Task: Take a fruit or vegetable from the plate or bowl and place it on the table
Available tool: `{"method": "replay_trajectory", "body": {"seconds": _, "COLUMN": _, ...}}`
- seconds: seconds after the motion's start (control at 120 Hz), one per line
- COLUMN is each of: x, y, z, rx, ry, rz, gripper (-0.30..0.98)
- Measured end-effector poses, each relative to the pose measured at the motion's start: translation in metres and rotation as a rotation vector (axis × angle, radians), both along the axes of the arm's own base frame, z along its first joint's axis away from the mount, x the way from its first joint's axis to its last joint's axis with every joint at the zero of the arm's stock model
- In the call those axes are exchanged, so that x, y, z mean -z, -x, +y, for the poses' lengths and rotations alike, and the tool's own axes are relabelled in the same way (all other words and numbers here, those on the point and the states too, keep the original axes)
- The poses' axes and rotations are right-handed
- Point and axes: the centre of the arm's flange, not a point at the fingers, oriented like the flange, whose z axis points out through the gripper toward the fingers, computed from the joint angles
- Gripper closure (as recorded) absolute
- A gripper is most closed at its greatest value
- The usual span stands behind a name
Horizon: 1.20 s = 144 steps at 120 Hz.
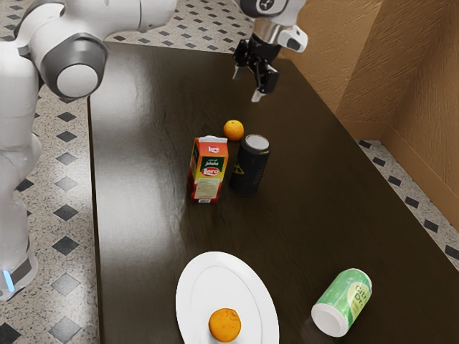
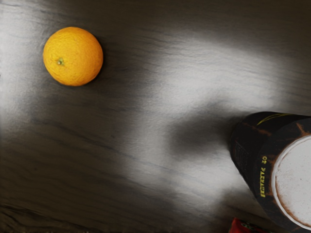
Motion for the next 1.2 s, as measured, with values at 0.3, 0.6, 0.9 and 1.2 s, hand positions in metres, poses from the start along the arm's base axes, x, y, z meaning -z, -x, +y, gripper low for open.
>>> {"method": "replay_trajectory", "body": {"seconds": 0.3, "x": -0.097, "y": 0.038, "z": -0.036, "rx": 0.078, "ry": 0.084, "rz": -0.169, "gripper": 0.00}}
{"method": "replay_trajectory", "body": {"seconds": 0.6, "x": -0.065, "y": 0.095, "z": -0.336, "rx": 0.528, "ry": 0.177, "rz": -0.005, "gripper": 0.00}}
{"method": "replay_trajectory", "body": {"seconds": 0.9, "x": 0.014, "y": 0.083, "z": -0.336, "rx": 0.308, "ry": 0.146, "rz": 0.108, "gripper": 0.01}}
{"method": "replay_trajectory", "body": {"seconds": 1.2, "x": 0.083, "y": 0.157, "z": -0.459, "rx": 0.364, "ry": 0.117, "rz": 0.111, "gripper": 0.03}}
